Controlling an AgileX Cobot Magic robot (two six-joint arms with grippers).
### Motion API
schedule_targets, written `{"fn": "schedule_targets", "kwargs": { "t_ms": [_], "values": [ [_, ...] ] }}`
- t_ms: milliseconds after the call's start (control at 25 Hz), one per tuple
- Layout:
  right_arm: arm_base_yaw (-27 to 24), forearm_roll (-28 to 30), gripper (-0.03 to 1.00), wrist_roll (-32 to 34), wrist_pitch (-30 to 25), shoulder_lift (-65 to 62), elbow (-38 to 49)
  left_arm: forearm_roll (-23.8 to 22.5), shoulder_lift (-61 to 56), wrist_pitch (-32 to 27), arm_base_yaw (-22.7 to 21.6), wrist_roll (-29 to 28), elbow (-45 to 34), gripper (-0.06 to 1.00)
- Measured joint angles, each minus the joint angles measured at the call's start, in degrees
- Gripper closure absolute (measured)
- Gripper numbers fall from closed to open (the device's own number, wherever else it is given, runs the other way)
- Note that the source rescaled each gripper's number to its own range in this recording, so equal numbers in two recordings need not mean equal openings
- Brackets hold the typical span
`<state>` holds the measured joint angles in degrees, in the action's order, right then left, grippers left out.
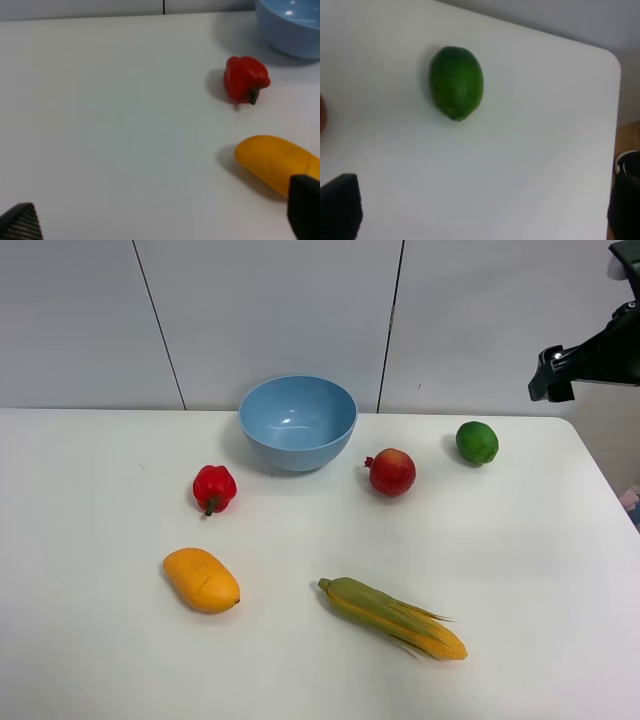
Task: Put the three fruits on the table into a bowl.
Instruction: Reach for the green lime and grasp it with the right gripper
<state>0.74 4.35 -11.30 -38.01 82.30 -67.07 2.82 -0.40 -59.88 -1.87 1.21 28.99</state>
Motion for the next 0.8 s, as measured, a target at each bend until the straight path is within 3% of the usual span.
{"fn": "schedule_targets", "kwargs": {
  "t_ms": [320, 800],
  "values": [
    [-2.9, -1.8, -0.03, -1.1, 10.9, 17.0, -5.5, 0.0, 0.0, 0.0, 0.0, 0.0, 0.0, -0.05],
    [-2.9, -15.3, -0.03, -11.1, 19.1, 36.4, -11.6, 0.0, 0.0, 0.0, 0.0, 0.0, 0.0, -0.05]
  ]
}}
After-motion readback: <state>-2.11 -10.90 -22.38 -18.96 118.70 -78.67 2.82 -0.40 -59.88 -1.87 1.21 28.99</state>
